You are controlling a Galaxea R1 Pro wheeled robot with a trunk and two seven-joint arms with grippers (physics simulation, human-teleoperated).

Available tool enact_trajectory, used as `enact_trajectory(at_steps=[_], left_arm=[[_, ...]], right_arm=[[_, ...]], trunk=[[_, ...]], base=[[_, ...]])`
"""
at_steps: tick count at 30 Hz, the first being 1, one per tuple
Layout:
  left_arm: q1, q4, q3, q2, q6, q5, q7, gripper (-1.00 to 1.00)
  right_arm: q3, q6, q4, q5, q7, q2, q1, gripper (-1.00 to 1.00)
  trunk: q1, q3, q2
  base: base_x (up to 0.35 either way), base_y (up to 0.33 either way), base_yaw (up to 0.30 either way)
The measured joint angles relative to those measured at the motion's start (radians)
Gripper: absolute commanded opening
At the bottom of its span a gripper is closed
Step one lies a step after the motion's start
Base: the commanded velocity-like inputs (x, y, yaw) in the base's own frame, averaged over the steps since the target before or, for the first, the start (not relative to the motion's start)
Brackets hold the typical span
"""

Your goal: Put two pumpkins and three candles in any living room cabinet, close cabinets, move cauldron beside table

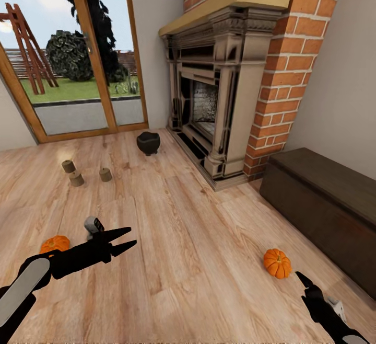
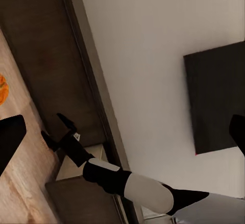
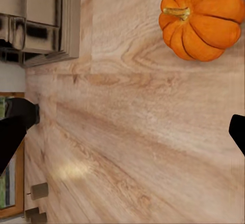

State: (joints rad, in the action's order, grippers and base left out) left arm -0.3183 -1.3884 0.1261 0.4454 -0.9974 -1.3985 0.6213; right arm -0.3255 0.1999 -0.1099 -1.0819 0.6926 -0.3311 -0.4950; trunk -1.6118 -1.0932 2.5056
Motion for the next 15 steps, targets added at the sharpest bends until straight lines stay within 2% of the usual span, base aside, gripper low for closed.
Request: enact_trajectory(at_steps=[2,6,15], left_arm=[[0.0,-0.001,0.001,0.001,0.0,0.0,0.0,1.0],[0.0,-0.001,0.001,0.001,0.0,0.001,0.001,1.0],[0.0,-0.002,0.002,0.001,0.0,0.0,0.001,1.0]], right_arm=[[0.0,0.013,0.003,-0.004,0.035,-0.008,0.0,1.0],[0.001,0.086,0.008,-0.005,0.15,-0.028,0.0,1.0],[0.004,0.112,0.028,-0.009,0.188,-0.049,0.0,1.0]], trunk=[[-0.001,-0.008,0.0],[-0.003,-0.023,0.001],[-0.007,-0.058,0.004]], base=[[0.0,0.0,0.0],[0.0,0.0,0.0],[0.0,0.0,0.0]])
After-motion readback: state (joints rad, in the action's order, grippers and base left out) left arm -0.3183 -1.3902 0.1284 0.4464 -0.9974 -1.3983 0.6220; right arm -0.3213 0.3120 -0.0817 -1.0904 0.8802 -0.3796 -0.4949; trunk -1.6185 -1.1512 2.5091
